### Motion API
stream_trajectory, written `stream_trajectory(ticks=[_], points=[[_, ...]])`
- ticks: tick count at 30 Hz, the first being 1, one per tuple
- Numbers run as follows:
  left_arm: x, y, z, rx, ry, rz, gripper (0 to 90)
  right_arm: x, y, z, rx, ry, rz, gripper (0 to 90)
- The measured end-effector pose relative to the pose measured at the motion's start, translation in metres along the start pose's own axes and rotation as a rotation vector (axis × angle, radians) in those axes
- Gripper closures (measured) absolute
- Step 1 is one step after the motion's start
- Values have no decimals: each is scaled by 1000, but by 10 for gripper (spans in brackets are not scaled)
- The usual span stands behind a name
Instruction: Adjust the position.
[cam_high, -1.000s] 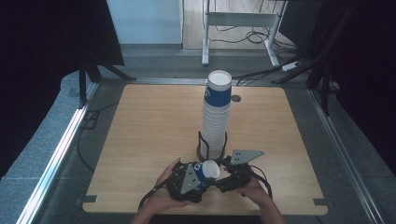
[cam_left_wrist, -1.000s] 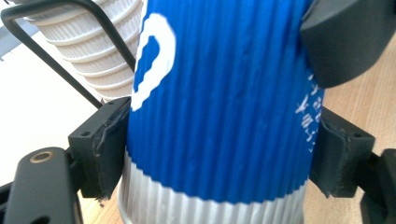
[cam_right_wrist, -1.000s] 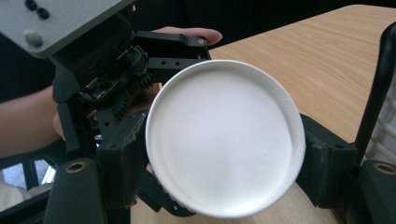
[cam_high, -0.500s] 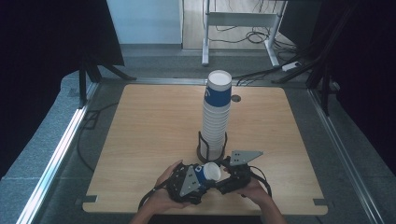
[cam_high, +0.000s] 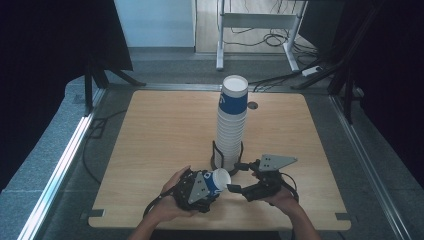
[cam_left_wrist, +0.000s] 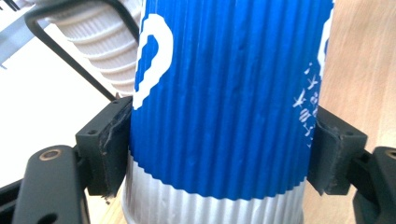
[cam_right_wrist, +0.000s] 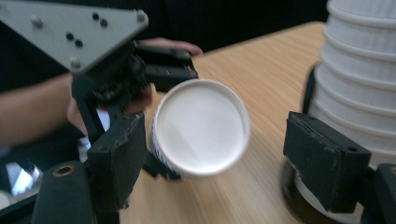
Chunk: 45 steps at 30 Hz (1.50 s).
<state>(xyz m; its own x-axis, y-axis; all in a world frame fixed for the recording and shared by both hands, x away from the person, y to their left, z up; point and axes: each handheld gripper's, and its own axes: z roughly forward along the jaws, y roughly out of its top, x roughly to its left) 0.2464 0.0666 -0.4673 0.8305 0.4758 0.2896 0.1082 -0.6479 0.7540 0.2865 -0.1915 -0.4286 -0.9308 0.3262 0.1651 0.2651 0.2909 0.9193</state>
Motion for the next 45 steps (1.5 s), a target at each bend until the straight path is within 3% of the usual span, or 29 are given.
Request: stream_trajectory(ticks=[7,13,23,28,35,38,43,45], points=[[1,5,2,25,3,33,206,2,20,-13,169,-38,-64,221],[0,15,4,44,2,91,206,1,30,-13,318,-44,-115,213],[-9,32,10,94,-6,214,206,0,33,14,543,3,-165,179],[-13,35,14,122,0,256,206,1,32,27,645,29,-190,173],[-22,38,20,153,10,318,206,-2,30,42,708,79,-179,198],[-24,39,22,167,29,345,205,-2,29,46,727,97,-185,255],[-23,40,23,161,34,331,192,-3,28,45,718,97,-191,278],[-21,41,22,149,39,302,155,-4,29,41,699,94,-194,281]])
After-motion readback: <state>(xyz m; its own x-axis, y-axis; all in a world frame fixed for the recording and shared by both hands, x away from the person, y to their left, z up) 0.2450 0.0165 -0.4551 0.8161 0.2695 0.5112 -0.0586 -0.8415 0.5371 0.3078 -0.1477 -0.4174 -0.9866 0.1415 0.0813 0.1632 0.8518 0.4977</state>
